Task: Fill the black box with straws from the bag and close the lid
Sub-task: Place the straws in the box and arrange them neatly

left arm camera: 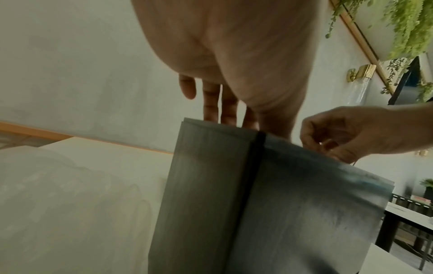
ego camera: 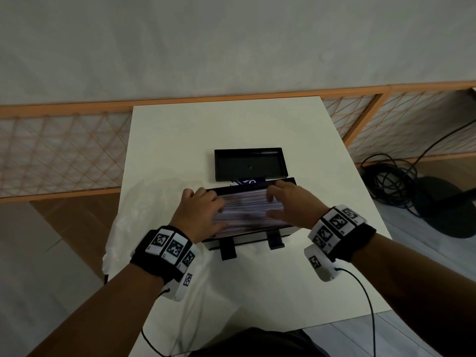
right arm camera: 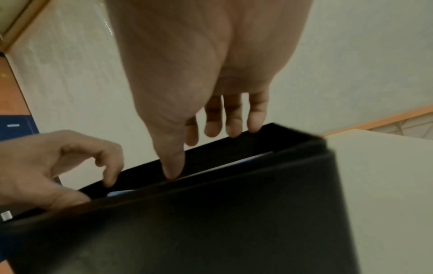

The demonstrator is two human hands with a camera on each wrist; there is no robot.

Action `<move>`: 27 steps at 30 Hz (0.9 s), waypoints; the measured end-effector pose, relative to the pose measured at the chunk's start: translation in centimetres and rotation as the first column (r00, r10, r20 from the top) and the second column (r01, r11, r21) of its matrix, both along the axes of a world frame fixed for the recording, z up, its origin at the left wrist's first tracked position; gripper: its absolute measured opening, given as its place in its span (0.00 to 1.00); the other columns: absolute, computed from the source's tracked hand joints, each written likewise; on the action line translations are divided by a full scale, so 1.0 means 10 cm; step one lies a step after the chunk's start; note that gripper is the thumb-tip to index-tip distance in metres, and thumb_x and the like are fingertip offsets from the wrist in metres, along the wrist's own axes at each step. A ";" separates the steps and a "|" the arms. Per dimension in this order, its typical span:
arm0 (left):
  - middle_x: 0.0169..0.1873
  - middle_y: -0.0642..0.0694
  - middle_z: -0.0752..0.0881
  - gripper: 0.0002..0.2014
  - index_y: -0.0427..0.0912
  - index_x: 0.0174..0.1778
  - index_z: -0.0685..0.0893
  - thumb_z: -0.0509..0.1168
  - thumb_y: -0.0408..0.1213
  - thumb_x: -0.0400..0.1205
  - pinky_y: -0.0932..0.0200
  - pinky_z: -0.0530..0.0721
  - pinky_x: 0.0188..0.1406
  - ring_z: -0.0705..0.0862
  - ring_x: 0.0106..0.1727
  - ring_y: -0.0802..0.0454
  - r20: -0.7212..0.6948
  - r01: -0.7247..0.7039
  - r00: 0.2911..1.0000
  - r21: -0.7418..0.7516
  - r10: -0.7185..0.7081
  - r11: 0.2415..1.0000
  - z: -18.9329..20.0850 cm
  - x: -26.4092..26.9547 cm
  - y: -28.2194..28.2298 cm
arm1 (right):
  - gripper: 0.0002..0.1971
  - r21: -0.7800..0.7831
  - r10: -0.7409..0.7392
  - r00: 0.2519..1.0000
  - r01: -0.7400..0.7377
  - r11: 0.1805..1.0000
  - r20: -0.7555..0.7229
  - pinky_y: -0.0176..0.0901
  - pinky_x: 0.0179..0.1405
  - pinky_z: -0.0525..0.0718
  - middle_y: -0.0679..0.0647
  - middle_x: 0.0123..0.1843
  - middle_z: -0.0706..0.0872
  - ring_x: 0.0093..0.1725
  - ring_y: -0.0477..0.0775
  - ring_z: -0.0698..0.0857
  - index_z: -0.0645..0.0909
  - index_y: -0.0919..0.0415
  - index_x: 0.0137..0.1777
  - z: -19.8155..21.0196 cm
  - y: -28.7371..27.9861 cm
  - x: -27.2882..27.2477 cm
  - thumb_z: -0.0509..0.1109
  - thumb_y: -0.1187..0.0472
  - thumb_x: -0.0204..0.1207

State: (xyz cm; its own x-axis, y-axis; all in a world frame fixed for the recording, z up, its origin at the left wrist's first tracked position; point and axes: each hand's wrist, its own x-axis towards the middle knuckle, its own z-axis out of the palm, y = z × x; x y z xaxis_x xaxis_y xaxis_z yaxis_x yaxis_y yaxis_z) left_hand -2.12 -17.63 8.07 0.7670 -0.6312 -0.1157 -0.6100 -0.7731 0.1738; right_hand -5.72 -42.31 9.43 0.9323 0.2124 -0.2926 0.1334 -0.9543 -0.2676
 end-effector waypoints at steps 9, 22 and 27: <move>0.45 0.55 0.84 0.12 0.53 0.45 0.85 0.66 0.55 0.75 0.49 0.56 0.63 0.73 0.58 0.52 -0.138 -0.018 0.990 -0.006 0.017 1.000 0.00 -0.03 0.04 | 0.15 0.081 0.053 0.990 -0.043 0.996 -0.129 0.36 0.53 0.75 0.54 0.59 0.86 0.57 0.55 0.84 0.82 0.56 0.63 -0.04 0.05 0.06 0.69 0.60 0.75; 0.56 0.57 0.83 0.18 0.57 0.61 0.81 0.65 0.54 0.76 0.49 0.51 0.71 0.74 0.65 0.55 -0.198 -0.016 0.980 -0.030 0.009 0.999 -0.01 0.00 0.11 | 0.22 0.090 0.135 0.988 -0.129 0.988 -0.069 0.51 0.68 0.75 0.56 0.67 0.79 0.68 0.58 0.78 0.78 0.53 0.69 -0.15 0.07 0.04 0.70 0.61 0.74; 0.51 0.57 0.84 0.13 0.56 0.53 0.85 0.59 0.52 0.79 0.50 0.54 0.67 0.75 0.61 0.55 -0.163 -0.046 0.986 -0.073 0.033 0.996 -0.02 0.01 0.14 | 0.17 0.106 0.035 0.998 -0.039 0.994 0.043 0.54 0.59 0.80 0.56 0.60 0.81 0.59 0.59 0.81 0.82 0.53 0.62 -0.07 -0.02 0.10 0.71 0.56 0.73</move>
